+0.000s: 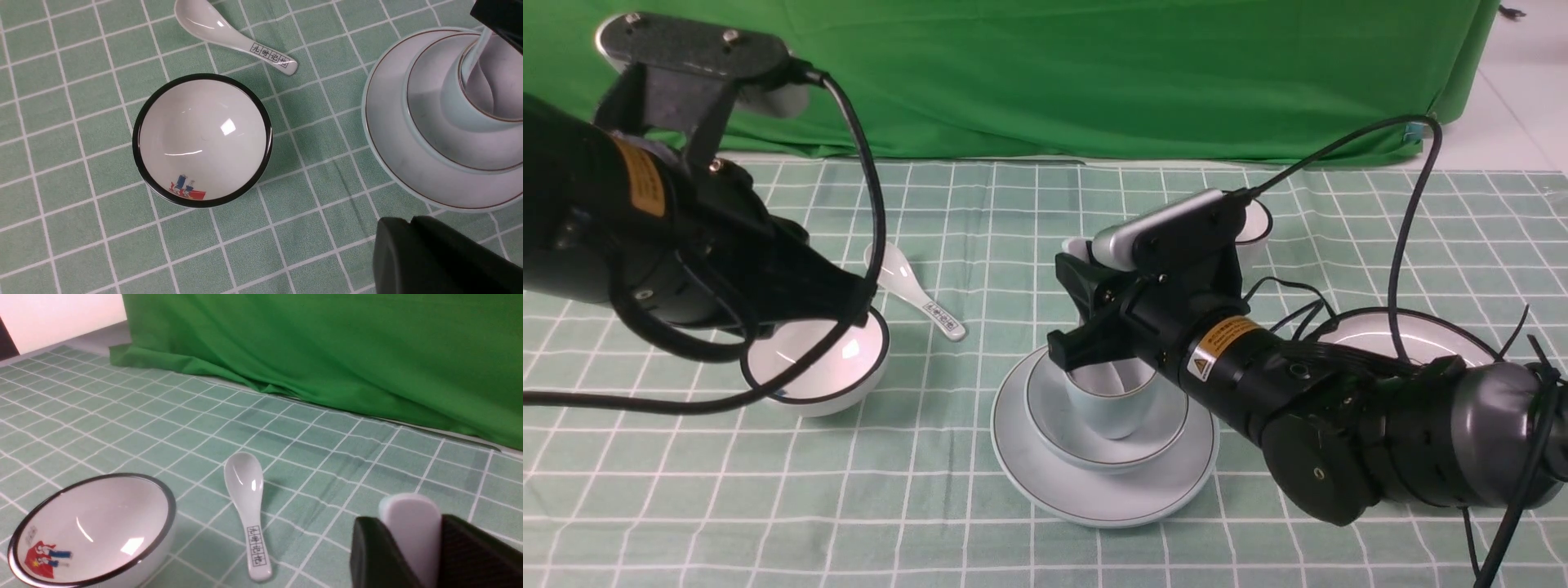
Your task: Place the bowls on the plates on the blue tablecloth, put the cups on the bowls, and place the spoons in the cups.
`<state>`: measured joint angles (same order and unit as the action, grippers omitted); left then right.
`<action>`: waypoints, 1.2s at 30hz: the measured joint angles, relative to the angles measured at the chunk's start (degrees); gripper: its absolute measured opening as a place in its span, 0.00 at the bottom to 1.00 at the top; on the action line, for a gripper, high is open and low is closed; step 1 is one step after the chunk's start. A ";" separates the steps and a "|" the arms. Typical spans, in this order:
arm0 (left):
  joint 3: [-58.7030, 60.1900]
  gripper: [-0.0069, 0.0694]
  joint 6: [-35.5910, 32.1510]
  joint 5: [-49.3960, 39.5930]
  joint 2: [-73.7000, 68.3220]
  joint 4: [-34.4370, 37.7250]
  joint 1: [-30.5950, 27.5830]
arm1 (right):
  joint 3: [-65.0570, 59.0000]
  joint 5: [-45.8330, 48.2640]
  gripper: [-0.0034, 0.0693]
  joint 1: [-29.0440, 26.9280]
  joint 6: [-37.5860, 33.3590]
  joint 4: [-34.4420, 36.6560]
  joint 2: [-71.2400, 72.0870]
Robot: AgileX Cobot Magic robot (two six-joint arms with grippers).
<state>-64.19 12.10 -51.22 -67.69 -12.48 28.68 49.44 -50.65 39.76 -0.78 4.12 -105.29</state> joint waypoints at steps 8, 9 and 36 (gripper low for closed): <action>0.00 0.10 -0.01 0.00 0.00 0.00 0.00 | -0.82 3.43 0.48 0.00 -2.63 0.00 1.34; 0.00 0.10 -0.01 0.00 0.00 0.00 0.00 | -1.06 5.16 0.48 0.00 -3.20 0.00 2.35; 5.08 0.10 0.59 3.45 3.55 0.46 0.00 | -21.20 60.25 0.07 -22.53 -5.49 -0.42 97.54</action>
<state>-59.12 12.69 -47.78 -64.14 -12.02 28.68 28.24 9.61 17.24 -6.27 3.70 -7.75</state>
